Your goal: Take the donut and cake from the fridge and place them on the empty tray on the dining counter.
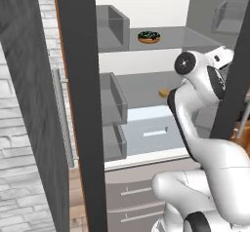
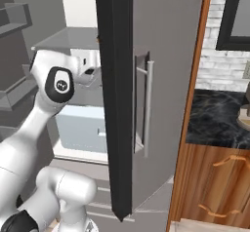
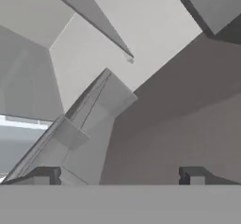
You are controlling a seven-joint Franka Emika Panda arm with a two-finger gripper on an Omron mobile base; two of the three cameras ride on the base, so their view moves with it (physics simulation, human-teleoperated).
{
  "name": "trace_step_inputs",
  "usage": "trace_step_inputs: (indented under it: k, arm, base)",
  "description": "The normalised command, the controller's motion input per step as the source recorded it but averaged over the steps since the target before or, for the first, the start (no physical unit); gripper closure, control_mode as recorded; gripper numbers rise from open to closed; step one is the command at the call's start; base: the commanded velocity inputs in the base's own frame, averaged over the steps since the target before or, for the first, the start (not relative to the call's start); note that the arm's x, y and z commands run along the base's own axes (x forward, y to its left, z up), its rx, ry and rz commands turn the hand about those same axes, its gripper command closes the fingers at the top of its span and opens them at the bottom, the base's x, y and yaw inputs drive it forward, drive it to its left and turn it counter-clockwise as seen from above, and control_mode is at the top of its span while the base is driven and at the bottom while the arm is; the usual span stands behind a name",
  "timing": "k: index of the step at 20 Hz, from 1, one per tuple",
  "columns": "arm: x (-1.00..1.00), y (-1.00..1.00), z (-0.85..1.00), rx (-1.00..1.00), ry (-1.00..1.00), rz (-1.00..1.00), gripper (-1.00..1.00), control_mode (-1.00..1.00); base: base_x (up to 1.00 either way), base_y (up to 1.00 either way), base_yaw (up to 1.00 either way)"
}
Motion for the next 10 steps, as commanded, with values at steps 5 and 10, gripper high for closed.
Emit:
trace_step_inputs:
  k: [5, 10]
  arm:
    - [-0.71, -1.00, 0.00, -0.05, 0.03, -0.21, -1.00, -1.00]
    - [-0.45, -1.00, 0.03, -0.03, 0.00, -0.17, -1.00, -1.00]
  base:
    - [0.00, 0.00, 0.00]
    - [0.00, 0.00, 0.00]
